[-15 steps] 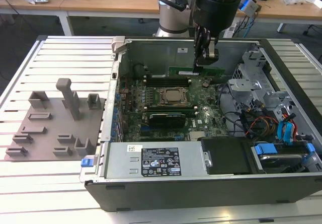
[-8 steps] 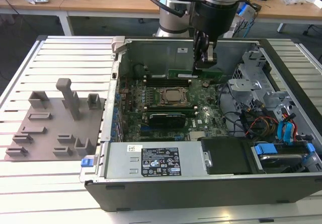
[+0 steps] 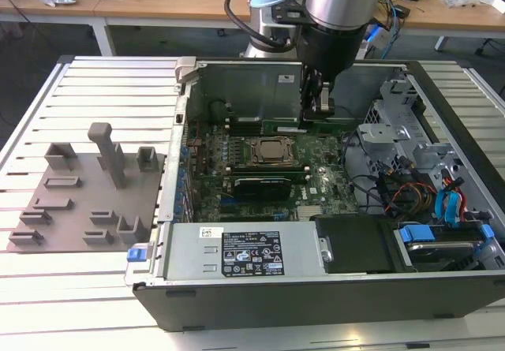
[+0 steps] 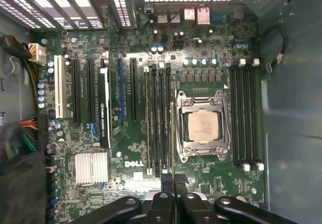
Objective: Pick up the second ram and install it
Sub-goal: 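Insert the second ram into the second slot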
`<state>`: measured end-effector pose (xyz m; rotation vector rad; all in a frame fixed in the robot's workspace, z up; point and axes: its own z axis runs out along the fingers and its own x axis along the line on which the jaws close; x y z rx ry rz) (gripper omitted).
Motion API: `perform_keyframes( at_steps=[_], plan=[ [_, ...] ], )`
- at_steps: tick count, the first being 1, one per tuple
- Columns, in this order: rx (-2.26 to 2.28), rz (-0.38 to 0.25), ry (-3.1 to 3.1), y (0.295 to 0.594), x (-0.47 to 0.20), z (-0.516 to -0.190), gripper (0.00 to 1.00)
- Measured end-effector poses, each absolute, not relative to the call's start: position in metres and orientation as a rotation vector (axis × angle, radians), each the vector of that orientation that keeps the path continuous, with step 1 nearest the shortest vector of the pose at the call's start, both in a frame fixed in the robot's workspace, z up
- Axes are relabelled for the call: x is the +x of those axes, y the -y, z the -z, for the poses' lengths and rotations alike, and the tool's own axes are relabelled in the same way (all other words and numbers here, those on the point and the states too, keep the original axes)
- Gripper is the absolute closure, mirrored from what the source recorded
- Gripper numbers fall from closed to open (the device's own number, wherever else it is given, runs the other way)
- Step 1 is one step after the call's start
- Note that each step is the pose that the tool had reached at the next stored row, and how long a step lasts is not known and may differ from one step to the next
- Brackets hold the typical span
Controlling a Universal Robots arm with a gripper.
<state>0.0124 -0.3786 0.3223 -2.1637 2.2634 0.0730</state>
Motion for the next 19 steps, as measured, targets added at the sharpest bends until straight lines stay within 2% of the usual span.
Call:
perform_keyframes(
  at_steps=[19],
  plan=[
    [-2.164, -0.074, -2.264, 0.362, 0.012, -0.269, 0.88]
  ],
)
